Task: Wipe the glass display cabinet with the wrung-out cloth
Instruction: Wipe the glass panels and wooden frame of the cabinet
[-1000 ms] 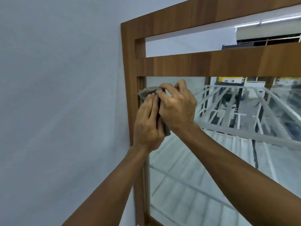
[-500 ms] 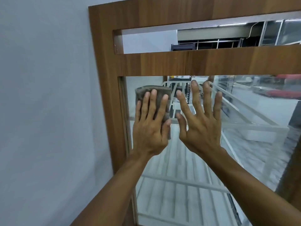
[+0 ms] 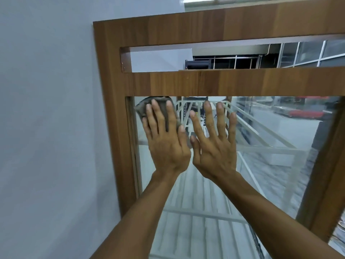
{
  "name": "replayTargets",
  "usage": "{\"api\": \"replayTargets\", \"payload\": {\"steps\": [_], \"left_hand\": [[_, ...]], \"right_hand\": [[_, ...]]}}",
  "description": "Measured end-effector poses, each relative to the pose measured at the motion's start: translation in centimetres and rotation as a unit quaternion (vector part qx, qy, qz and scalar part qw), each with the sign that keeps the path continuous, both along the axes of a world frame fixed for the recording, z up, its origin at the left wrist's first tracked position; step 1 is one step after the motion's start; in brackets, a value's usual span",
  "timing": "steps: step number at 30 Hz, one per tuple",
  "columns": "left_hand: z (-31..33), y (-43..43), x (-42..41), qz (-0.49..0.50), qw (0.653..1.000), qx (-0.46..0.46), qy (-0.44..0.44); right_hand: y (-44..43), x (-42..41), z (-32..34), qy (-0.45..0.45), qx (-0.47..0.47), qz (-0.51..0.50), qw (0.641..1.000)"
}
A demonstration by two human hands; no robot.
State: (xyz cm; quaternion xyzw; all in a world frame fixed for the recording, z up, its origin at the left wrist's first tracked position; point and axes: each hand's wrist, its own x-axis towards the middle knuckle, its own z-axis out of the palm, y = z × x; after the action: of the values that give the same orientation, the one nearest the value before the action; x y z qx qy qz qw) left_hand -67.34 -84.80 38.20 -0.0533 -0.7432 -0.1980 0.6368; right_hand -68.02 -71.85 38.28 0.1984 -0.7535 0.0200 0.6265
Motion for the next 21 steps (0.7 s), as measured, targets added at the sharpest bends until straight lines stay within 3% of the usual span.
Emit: {"api": "replayTargets", "payload": {"steps": [4,5,8,9,13,14,18,19,21], "left_hand": [[-1.1,-1.7,-0.4,-0.02,0.988,-0.156,0.008],[-1.1,-2.6,-0.4,-0.009,0.991,-0.136,0.005],[0.2,-0.8,0.0,0.033,0.999,0.034,0.0],[0.6,0.9,0.1,0.024,0.999,0.042,-0.002],[-0.9,3.7,-0.1,-0.037,0.978,-0.207,0.006],[-1.2,3.0,-0.3,-0.033,0.974,-0.222,0.011],[-0.2,4.7,-0.3,0.011,1.0,-0.002,0.019],[0.2,6.4,-0.1,0.006,1.0,0.009,0.018],[0.2,9.0,0.3,-0.025,0.997,-0.073,0.016]], "right_hand": [[1.8,0.2,0.2,0.006,0.013,0.028,1.0],[2.7,0.2,0.4,0.007,0.012,0.019,1.0],[4.8,0.1,0.6,0.011,0.002,-0.007,1.0],[5.2,0.1,0.6,0.011,-0.003,-0.007,1.0],[6.5,-0.1,0.5,0.018,-0.016,-0.008,1.0],[7.3,-0.1,0.5,0.016,-0.016,-0.012,1.0],[9.6,0.0,0.3,0.015,-0.007,-0.029,0.999],[9.6,0.0,0.3,0.013,-0.008,-0.028,0.999],[9.5,0.1,0.4,0.016,-0.014,-0.018,1.0]]}}
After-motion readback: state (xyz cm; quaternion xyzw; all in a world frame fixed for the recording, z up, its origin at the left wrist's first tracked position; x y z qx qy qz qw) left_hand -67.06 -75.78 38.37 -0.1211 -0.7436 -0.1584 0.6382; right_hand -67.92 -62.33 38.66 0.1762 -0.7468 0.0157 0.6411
